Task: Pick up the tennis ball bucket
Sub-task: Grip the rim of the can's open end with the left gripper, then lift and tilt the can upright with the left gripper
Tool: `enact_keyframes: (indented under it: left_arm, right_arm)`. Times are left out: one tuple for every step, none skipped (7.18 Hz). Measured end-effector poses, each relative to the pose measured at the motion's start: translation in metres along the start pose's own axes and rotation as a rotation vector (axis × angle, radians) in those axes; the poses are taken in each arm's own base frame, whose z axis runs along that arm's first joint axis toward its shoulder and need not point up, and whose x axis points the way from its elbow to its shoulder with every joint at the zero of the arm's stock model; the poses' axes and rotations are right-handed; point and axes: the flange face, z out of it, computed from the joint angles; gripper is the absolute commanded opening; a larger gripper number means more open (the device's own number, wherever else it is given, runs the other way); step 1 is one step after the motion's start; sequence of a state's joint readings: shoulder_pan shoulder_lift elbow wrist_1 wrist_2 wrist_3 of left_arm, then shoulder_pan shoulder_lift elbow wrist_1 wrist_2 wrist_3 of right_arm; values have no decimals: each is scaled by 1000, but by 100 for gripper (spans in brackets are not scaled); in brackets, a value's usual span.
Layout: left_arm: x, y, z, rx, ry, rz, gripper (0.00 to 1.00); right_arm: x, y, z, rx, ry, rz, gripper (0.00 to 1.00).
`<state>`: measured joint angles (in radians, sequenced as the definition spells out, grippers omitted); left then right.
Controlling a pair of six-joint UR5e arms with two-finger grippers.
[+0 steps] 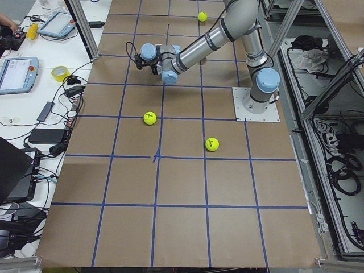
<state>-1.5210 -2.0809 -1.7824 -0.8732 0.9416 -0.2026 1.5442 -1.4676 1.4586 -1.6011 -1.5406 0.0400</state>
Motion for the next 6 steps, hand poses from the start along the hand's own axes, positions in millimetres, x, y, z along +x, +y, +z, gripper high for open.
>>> enact_keyframes:
  left_arm:
    - [6,6,3,-24,-6,-23,97]
    - [13,11,8,-38,-11,-40,54]
    - [17,13,12,-44,-13,-44,1]
    - [19,14,13,-43,-12,-43,0]
    - [21,14,11,-39,-10,-45,0]
    - [26,12,5,-31,-10,-65,0]
  right_arm:
    - [0,0,0,0,0,0,100]
    - [-1,0,1,-2,0,0,100]
    - [-1,0,1,-4,0,0,100]
    - [-1,0,1,-3,-1,1,100]
    - [-1,0,1,-2,-3,0,100]
    - [-2,1,1,-1,-4,-1,100]
